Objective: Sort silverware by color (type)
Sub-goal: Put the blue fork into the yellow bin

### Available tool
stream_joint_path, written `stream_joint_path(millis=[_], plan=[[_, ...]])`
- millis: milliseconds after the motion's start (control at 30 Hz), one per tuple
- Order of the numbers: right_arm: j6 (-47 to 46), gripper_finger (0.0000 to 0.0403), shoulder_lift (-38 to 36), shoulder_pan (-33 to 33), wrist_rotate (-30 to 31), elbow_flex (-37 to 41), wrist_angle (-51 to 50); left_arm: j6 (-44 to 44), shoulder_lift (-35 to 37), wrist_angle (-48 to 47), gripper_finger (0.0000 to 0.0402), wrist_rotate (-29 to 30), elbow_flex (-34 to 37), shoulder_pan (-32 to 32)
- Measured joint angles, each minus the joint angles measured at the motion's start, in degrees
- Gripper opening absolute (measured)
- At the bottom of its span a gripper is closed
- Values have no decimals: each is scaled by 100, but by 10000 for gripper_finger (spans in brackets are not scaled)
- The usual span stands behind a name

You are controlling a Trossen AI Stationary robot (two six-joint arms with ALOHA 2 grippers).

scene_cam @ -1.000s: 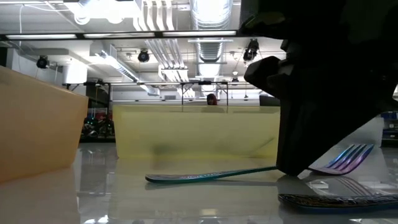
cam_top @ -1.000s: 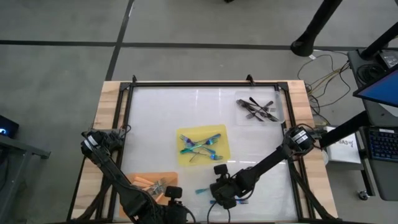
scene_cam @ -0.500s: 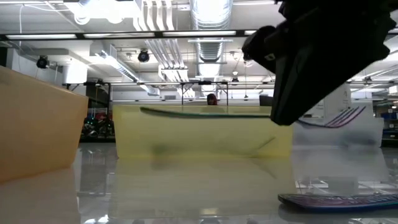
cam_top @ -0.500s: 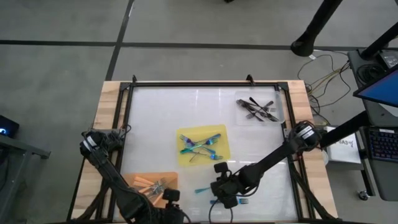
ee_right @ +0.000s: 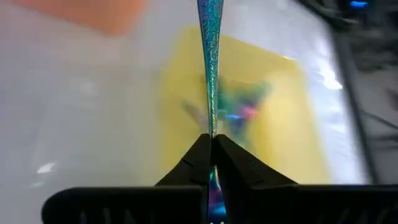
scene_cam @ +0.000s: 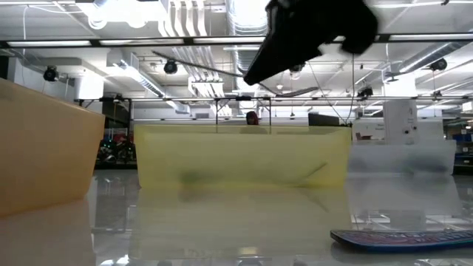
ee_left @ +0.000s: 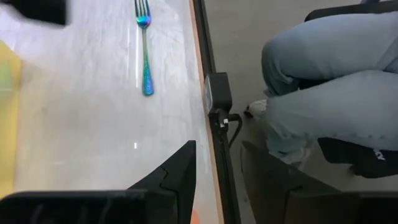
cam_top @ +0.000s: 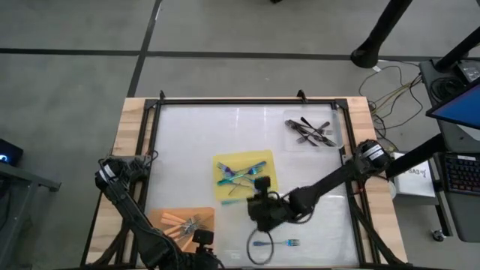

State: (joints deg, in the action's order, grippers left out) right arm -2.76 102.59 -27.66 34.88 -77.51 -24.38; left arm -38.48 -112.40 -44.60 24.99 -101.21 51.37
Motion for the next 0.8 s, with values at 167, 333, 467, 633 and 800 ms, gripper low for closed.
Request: stream_joint_path(millis=[167, 333, 467, 633, 800], plan=[[85, 9, 0, 524, 395, -1, -24, 0, 0, 0, 105, 15, 0, 4], [-225, 13, 0, 976, -288, 15, -70, 0, 0, 3, 105, 13, 0, 48], [-272, 35, 0, 1058, -491, 17, -84, 0, 0, 3, 105, 15, 0, 100], [-170, 65, 0, 1042, -493, 17, -101, 0, 0, 4, 105, 15, 0, 107], [-653, 70, -102, 886, -499, -107, -847, 35, 0, 12, 105, 385, 12, 105]])
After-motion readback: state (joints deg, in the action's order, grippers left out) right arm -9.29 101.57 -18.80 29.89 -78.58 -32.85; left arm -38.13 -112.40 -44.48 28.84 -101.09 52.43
